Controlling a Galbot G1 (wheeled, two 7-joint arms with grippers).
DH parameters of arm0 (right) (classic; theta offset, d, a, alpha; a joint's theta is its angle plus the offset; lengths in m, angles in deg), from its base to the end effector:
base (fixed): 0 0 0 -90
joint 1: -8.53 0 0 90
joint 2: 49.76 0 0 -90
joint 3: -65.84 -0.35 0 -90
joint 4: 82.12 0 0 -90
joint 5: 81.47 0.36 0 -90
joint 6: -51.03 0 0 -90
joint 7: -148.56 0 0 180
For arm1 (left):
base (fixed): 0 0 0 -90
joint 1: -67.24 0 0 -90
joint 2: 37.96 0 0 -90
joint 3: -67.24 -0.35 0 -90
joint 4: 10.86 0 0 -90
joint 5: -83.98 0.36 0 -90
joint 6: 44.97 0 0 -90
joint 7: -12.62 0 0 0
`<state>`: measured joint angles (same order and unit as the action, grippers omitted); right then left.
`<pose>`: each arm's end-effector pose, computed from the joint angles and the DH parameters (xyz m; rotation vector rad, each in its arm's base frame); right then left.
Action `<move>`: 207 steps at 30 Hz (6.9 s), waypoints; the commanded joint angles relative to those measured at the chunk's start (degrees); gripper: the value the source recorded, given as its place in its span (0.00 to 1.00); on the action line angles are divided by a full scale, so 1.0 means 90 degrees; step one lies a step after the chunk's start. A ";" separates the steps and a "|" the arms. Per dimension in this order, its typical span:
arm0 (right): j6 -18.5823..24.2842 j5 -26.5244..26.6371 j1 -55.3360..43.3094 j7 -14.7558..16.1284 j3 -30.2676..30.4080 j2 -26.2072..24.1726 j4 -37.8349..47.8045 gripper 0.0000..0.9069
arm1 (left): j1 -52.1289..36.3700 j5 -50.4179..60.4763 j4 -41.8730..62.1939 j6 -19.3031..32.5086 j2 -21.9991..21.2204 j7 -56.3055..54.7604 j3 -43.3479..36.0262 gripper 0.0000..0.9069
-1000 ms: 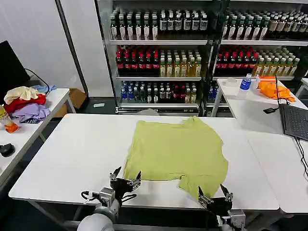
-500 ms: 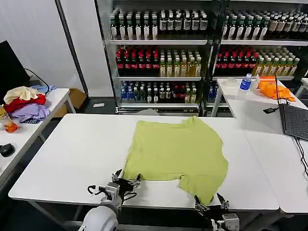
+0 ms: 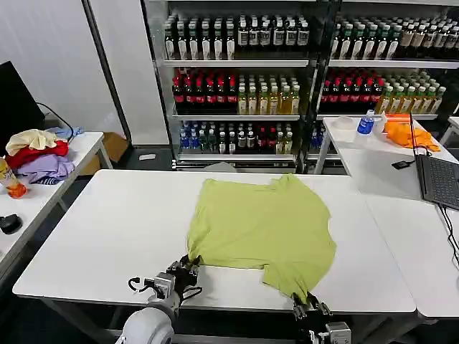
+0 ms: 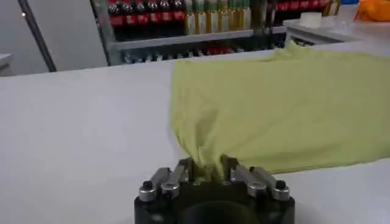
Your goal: Fold and organize the clothes.
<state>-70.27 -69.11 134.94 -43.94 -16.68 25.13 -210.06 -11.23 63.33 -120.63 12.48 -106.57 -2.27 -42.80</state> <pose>0.1471 0.0021 -0.2748 0.0873 -2.5816 0.0684 0.2609 -0.0249 -0.3133 -0.2645 -2.5768 -0.1415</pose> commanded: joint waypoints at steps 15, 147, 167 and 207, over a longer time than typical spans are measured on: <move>0.0103 0.0217 -0.0007 0.0012 -0.0390 -0.0184 -0.0691 0.00 | 0.0620 -0.0505 -0.1076 0.0142 0.0238 0.0138 0.0539 0.02; 0.0489 0.1588 -0.2560 0.0067 -0.0384 -0.0752 0.2423 0.00 | -0.1543 -0.0643 0.1356 0.0352 -0.0029 -0.0184 -0.0145 0.12; 0.0304 0.1373 -0.0689 0.0149 -0.1122 -0.1213 0.0714 0.00 | 0.1048 -0.0438 -0.0931 0.0345 0.0134 -0.0197 0.0452 0.09; -0.0179 0.2220 -0.4942 -0.0361 0.0635 -0.1666 0.2910 1.00 | -0.1750 -0.1903 0.0493 -0.0057 0.0884 -0.0257 0.0150 1.00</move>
<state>-70.45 -53.73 112.98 -45.74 -20.83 11.25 -199.20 -2.75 53.54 -133.56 13.17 -99.26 -4.27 -32.28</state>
